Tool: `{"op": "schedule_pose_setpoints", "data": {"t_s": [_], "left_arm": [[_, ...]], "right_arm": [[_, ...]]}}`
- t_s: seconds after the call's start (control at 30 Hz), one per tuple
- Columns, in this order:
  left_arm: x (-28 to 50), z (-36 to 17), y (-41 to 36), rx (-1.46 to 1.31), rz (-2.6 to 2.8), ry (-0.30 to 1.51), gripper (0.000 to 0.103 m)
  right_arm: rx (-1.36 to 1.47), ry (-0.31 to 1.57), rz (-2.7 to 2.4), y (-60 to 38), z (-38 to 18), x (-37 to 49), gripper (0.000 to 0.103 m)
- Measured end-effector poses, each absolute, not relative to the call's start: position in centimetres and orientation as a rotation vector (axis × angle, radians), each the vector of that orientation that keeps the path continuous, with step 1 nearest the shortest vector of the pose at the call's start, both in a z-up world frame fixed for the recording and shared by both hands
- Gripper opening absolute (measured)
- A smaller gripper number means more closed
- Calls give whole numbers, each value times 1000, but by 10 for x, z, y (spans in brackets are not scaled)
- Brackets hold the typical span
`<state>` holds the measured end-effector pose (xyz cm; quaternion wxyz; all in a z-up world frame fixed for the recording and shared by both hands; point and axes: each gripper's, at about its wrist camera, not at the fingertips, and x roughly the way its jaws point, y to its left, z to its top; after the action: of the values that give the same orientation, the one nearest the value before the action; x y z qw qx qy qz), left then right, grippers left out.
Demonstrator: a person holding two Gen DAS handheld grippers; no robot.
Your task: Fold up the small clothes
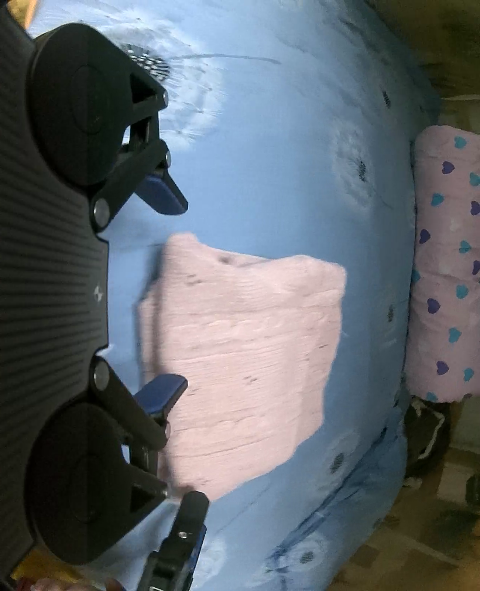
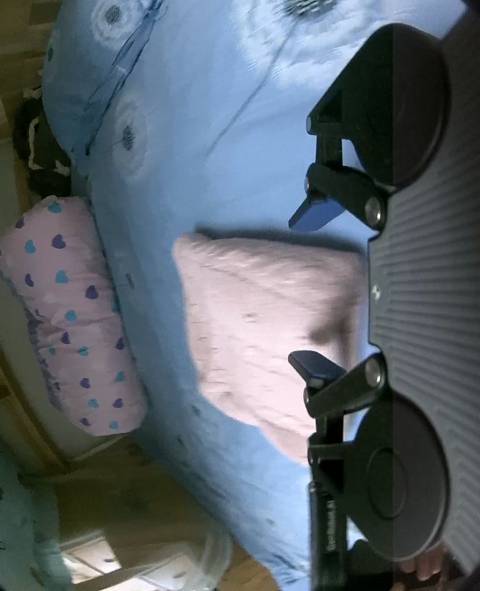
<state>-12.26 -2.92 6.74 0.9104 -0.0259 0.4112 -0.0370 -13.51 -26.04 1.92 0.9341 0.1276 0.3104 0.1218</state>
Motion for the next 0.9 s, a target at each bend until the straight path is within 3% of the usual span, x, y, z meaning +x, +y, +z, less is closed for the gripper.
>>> {"op": "schedule_pose_setpoints", "data": {"t_s": [0.37, 0.9], "left_arm": [[-143, 22, -49, 46, 25, 929, 102], [-137, 18, -52, 67, 41, 915, 103]], "right_arm": [[103, 693, 223, -239, -17, -159, 73], [41, 643, 164, -232, -29, -158, 73]]}}
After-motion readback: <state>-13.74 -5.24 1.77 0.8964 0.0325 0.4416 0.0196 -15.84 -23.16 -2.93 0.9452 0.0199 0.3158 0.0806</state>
